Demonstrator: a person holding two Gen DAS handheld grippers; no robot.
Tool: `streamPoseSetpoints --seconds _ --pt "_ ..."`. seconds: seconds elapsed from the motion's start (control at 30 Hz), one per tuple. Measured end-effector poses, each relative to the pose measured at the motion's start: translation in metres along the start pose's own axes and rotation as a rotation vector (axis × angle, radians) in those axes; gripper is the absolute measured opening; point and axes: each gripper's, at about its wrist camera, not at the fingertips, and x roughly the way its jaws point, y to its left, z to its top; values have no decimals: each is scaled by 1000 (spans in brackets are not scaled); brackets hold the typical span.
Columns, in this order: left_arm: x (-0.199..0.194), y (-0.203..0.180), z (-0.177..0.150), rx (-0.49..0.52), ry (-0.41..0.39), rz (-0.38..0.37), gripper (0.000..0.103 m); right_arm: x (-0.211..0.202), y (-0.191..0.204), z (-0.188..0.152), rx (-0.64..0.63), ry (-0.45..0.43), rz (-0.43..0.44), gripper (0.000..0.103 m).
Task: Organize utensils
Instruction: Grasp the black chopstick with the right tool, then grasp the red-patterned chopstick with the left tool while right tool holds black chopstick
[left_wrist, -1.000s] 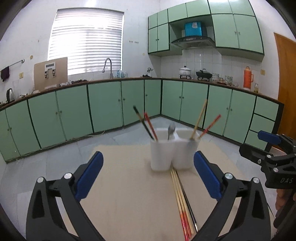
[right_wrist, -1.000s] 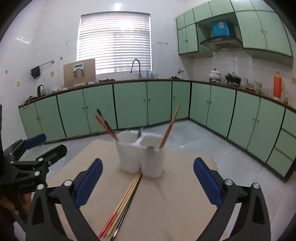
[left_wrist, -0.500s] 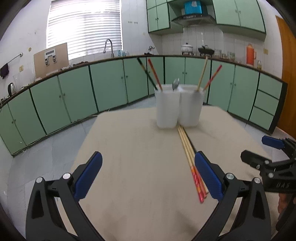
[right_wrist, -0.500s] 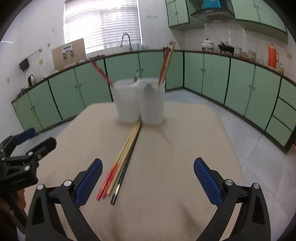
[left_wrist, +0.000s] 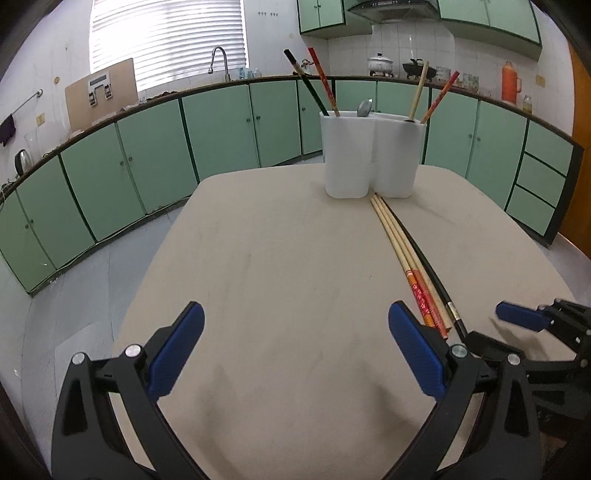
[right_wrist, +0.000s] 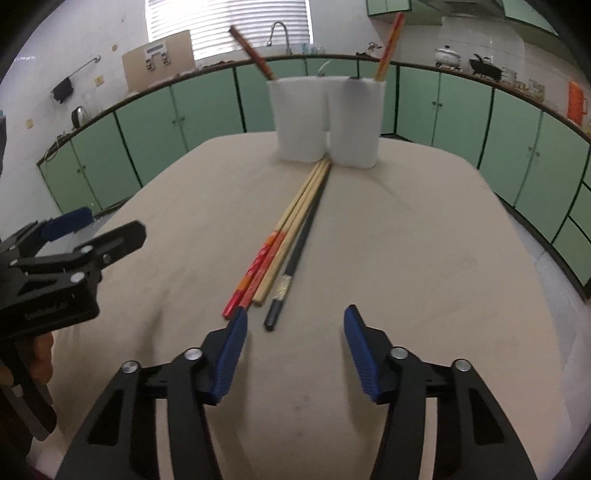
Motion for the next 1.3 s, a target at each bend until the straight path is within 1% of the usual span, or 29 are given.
streamPoseSetpoints --seconds 0.03,0.2,0.3,0.37,0.43,0.5,0.57,0.73,0.87,1.0,1.07,1.17,1.27,1.3 --pt "1 1 -1 0 3 -3 97 3 2 -1 -2 10 -6 42" --pt "1 -2 -2 3 10 -22 97 7 8 1 -12 14 -28 37" --pt "2 -6 -3 7 14 -35 97 8 9 1 -14 17 -42 28" --pt "3 -8 -3 12 17 -46 97 6 7 -1 -5 19 -46 14" --pt "3 -11 -4 18 22 -59 97 5 2 -1 6 22 -41 7" --pt "5 -14 -5 27 31 -78 97 3 -4 -1 14 21 -43 7" --pt "8 -18 -6 31 54 -116 97 2 -8 -2 20 21 -46 7" --pt "17 -39 -8 61 98 -185 97 0 -23 -1 50 21 -47 7" --pt "24 -54 -10 106 121 -196 97 -2 -29 0 62 13 -38 7" --pt "32 -60 -9 110 154 -208 97 -3 -33 0 68 8 -32 6" --pt "38 -61 -9 115 181 -201 97 -3 -34 0 74 7 -30 6" --pt "47 -59 -10 93 222 -185 97 -2 -35 0 75 6 -26 6" --pt "51 -48 -10 46 243 -179 96 -1 -34 -1 77 8 -24 7" --pt "51 -45 -10 31 242 -175 94 -1 -35 -1 78 10 -24 7"
